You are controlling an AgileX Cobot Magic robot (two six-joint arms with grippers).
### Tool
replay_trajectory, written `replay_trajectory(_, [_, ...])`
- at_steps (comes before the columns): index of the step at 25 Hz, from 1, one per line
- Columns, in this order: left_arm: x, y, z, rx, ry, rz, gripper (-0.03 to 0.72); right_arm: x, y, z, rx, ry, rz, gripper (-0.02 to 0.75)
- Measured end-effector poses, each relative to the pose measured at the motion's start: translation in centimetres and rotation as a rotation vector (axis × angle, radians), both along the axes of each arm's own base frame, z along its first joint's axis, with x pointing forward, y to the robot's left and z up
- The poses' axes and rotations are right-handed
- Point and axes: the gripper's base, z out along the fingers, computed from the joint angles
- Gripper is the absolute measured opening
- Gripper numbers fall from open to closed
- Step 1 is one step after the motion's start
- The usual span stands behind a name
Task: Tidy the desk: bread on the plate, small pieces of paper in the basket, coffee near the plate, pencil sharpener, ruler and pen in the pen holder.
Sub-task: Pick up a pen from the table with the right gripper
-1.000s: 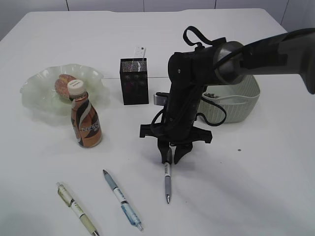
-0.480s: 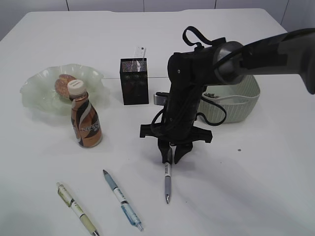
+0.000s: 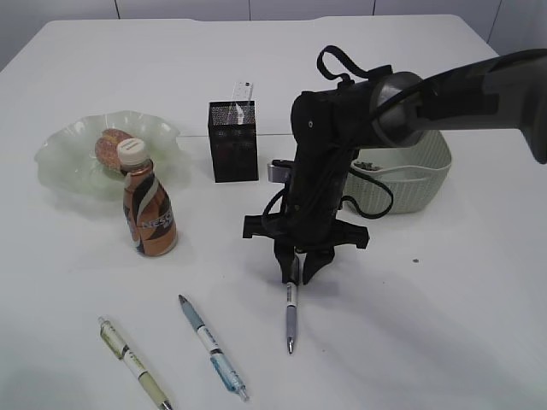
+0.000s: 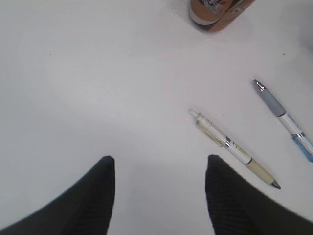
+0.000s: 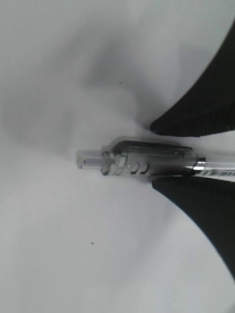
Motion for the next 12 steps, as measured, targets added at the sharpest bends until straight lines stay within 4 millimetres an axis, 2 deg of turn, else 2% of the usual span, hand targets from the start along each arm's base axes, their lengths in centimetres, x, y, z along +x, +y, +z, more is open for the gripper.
replay_trajectory(5, [0.01,0.0,0.01,0.0,-0.002,0.0,0.433,0.04,-0.01,0.01,-0.002,-0.002,0.0,0.121])
replay_trajectory(12, [0.01,0.01,0.01,0.001,-0.002,0.0,0.433,0.04,-0.01,0.01,-0.002,-0.002,0.0,0.118])
